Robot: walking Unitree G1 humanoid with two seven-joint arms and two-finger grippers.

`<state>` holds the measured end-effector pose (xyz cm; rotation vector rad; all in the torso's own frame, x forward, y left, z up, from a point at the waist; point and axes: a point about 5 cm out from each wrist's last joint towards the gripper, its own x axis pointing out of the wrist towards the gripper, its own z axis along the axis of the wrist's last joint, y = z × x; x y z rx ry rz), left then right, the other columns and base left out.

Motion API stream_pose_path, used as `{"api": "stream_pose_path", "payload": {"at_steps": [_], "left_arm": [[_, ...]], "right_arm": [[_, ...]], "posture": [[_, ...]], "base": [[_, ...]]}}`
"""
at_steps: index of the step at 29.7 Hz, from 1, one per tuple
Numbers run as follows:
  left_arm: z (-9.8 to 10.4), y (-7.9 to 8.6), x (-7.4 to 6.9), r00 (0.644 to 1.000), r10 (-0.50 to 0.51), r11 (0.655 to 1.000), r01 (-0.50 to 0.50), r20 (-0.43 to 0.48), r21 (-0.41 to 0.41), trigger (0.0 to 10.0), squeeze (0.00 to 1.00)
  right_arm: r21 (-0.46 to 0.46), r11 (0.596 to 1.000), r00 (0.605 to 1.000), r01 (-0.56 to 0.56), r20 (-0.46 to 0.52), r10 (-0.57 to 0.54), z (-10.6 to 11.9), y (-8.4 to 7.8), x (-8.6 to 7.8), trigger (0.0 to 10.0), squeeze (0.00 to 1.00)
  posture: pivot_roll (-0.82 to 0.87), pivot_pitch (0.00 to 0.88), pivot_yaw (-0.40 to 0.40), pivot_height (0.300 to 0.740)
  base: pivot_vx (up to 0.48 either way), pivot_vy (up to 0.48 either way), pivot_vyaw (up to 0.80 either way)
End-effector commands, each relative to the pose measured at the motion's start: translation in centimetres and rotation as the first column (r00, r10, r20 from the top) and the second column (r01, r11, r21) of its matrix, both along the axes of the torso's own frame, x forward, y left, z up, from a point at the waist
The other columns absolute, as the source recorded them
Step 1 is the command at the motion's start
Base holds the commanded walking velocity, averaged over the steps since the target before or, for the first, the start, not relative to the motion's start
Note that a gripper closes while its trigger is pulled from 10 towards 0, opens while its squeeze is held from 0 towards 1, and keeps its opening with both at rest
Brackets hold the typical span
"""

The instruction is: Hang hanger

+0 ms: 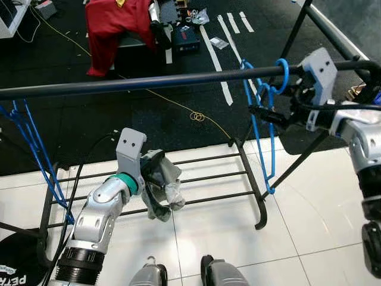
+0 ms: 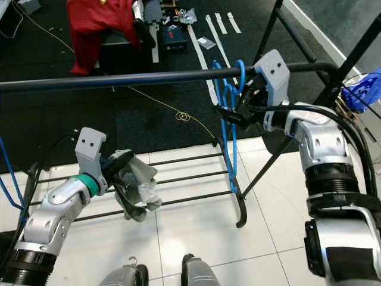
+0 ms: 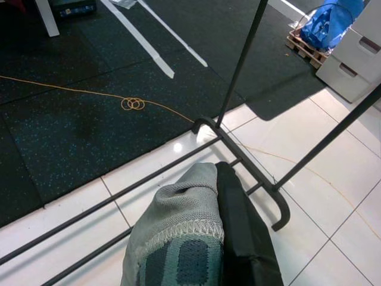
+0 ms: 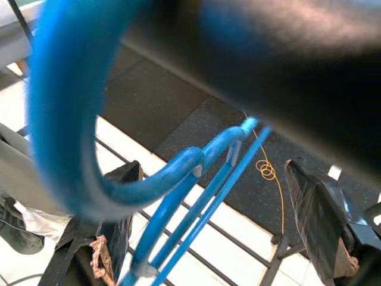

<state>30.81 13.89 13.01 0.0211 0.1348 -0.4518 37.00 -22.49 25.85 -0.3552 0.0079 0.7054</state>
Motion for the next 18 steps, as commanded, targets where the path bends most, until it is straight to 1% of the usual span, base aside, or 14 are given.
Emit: {"api": "stream_pose_path", "payload": {"at_steps": [1,5,6,7,8,9,10,11,12,13,14,18], "left_arm": [[-0.35,0.13,-0.21,1.000,0.006,1.000,-0.005,-0.008,0.007,10.0,0.00],[-0.35,0.13,-0.22,1.000,0.005,1.000,-0.005,-0.008,0.007,10.0,0.00],[-0.35,0.12,-0.24,1.000,0.005,1.000,-0.005,-0.008,0.007,10.0,0.00],[-0.35,0.10,-0.26,1.000,0.004,1.000,-0.004,-0.008,0.007,10.0,0.00],[-0.35,0.10,-0.26,1.000,0.004,1.000,-0.004,-0.008,0.007,10.0,0.00],[-0.36,0.09,-0.27,1.000,0.004,1.000,-0.004,-0.008,0.007,10.0,0.00],[-0.36,0.09,-0.27,1.000,0.004,1.000,-0.004,-0.008,0.007,10.0,0.00],[-0.36,0.09,-0.28,1.000,0.005,1.000,-0.005,-0.009,0.007,10.0,0.00],[-0.36,0.10,-0.28,1.000,0.006,1.000,-0.006,-0.009,0.006,10.0,0.00],[-0.36,0.10,-0.28,1.000,0.006,1.000,-0.006,-0.009,0.006,10.0,0.00],[-0.37,0.10,-0.30,1.000,0.006,1.000,-0.006,-0.009,0.007,10.0,0.00],[-0.40,0.14,-0.33,1.000,0.008,1.000,-0.008,-0.009,0.006,10.0,0.00]], "right_arm": [[-0.017,1.000,1.000,0.007,-0.005,-0.007,-0.18,-0.05,0.15,10.0,0.00],[-0.015,1.000,1.000,0.014,-0.003,-0.014,-0.02,-0.15,0.22,10.0,0.00],[-0.011,1.000,1.000,0.017,-0.002,-0.017,0.04,-0.19,0.24,8.2,0.00],[-0.008,1.000,1.000,0.019,-0.002,-0.019,0.07,-0.22,0.24,3.7,0.00],[-0.008,1.000,1.000,0.019,-0.002,-0.019,0.07,-0.22,0.24,3.7,0.00],[-0.006,1.000,1.000,0.019,-0.004,-0.019,0.05,-0.22,0.26,3.1,0.00],[-0.006,1.000,1.000,0.019,-0.004,-0.019,0.05,-0.22,0.26,3.1,0.00],[-0.003,1.000,1.000,0.018,-0.008,-0.018,0.01,-0.25,0.29,4.6,0.00],[-0.003,1.000,1.000,0.017,-0.008,-0.017,-0.01,-0.26,0.31,8.4,0.00],[-0.003,1.000,1.000,0.017,-0.008,-0.017,-0.01,-0.26,0.31,8.4,0.00],[-0.003,1.000,1.000,0.014,-0.009,-0.014,-0.01,-0.27,0.31,10.0,0.00],[-0.001,1.000,1.000,0.007,-0.011,-0.007,-0.02,-0.26,0.32,10.0,0.00]], "posture": [[-0.06,0.111,0.028,0.740],[-0.06,0.112,0.028,0.740],[-0.06,0.115,0.029,0.740],[-0.07,0.116,0.029,0.740],[-0.07,0.116,0.029,0.740],[-0.07,0.117,0.027,0.740],[-0.07,0.117,0.027,0.740],[-0.06,0.118,0.028,0.740],[-0.06,0.118,0.028,0.740],[-0.06,0.118,0.028,0.740],[-0.06,0.119,0.027,0.740],[-0.07,0.120,0.026,0.740]], "base": [[0.000,0.000,0.00],[0.000,0.000,0.00],[0.000,0.000,0.00],[0.000,0.000,0.00],[0.000,0.000,0.00],[0.000,0.000,0.00],[0.000,0.000,0.00],[0.000,0.000,0.00],[0.000,0.000,0.00],[0.000,0.000,0.00],[0.000,0.000,0.00],[0.000,0.000,0.00]]}}
